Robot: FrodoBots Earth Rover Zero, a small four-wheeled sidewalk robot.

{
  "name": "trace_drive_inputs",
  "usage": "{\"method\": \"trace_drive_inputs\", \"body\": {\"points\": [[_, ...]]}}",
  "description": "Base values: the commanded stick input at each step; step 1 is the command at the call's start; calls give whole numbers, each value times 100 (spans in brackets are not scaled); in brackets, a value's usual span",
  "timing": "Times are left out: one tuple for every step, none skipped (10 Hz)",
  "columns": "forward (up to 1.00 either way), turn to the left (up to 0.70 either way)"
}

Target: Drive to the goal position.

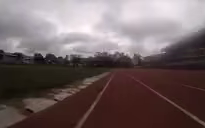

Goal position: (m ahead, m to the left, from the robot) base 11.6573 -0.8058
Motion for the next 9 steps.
{"method": "trace_drive_inputs", "body": {"points": [[70,0],[70,0],[70,0],[70,0],[70,0],[70,0],[70,0],[70,0],[70,0]]}}
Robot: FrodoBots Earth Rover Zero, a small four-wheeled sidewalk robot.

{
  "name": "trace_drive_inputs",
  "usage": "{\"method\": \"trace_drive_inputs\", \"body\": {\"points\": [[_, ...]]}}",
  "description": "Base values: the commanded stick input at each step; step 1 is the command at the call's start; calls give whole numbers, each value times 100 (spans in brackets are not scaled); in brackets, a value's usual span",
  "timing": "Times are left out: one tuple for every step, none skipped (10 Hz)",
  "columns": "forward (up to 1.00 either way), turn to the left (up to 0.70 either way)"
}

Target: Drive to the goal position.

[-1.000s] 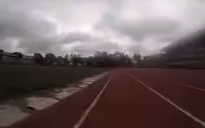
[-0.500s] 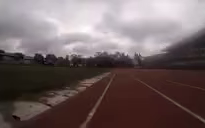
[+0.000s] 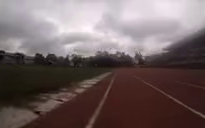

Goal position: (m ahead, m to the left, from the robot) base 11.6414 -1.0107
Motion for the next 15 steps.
{"method": "trace_drive_inputs", "body": {"points": [[70,0],[70,0],[70,-20],[70,-35],[70,-35],[70,-35],[70,-35],[70,-35],[70,-35],[70,-35],[70,-35],[70,-35],[70,-35],[70,-35],[70,-35]]}}
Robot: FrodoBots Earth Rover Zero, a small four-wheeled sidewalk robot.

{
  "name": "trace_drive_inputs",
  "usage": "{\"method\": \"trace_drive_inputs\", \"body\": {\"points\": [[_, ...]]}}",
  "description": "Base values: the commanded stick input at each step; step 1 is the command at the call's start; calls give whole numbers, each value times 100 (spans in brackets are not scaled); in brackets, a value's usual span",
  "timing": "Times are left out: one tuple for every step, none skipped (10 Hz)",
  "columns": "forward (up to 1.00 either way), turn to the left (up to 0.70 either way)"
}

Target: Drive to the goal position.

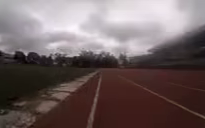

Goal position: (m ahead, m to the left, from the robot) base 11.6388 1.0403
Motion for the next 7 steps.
{"method": "trace_drive_inputs", "body": {"points": [[70,-35],[70,-35],[70,-28],[70,-8],[70,0],[70,0],[70,0]]}}
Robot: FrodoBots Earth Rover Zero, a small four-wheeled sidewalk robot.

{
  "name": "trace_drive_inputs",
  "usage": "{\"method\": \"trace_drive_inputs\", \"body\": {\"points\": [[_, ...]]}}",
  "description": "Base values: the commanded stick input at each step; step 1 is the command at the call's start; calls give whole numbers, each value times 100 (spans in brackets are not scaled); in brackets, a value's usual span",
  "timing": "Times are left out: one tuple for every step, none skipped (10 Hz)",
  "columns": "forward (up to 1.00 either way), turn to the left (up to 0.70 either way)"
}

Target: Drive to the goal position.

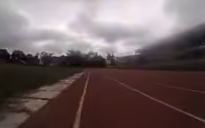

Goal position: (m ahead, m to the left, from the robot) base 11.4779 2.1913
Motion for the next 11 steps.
{"method": "trace_drive_inputs", "body": {"points": [[70,0],[70,0],[70,0],[70,0],[70,0],[70,0],[70,0],[70,0],[70,0],[70,0],[70,0]]}}
